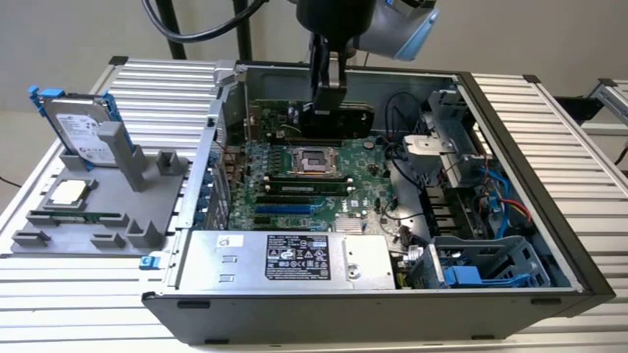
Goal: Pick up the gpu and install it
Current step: 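Insert the gpu into the slot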
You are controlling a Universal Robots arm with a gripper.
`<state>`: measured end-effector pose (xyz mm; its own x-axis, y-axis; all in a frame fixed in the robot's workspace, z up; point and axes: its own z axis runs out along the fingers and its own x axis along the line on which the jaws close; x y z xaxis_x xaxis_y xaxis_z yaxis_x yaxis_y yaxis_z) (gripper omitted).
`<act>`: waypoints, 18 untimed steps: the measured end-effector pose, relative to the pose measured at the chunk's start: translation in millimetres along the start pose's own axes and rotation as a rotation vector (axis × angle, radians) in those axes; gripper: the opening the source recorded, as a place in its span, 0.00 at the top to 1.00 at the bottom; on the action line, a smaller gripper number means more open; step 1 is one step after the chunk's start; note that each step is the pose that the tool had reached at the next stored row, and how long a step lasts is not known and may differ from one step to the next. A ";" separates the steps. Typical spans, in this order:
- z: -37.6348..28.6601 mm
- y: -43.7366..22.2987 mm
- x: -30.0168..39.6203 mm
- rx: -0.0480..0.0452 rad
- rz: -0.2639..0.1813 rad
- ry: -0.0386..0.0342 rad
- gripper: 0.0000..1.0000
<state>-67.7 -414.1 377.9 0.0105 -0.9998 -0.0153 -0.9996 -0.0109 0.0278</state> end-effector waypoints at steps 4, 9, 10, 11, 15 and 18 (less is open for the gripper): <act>1.6 0.0 0.0 -0.0002 0.000 0.0003 1.00; 2.2 -0.1 0.0 0.0000 0.000 0.0000 1.00; 2.7 -0.1 0.0 0.0001 0.000 -0.0002 1.00; 3.2 -0.1 0.0 0.0001 0.000 -0.0001 1.00; 5.5 -0.2 0.1 0.0000 0.000 0.0018 1.00; 6.9 -0.2 0.1 0.0000 0.000 0.0029 1.00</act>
<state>-67.7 -414.1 370.9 0.0105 -0.9999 -0.0123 -0.9996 -0.0108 0.0278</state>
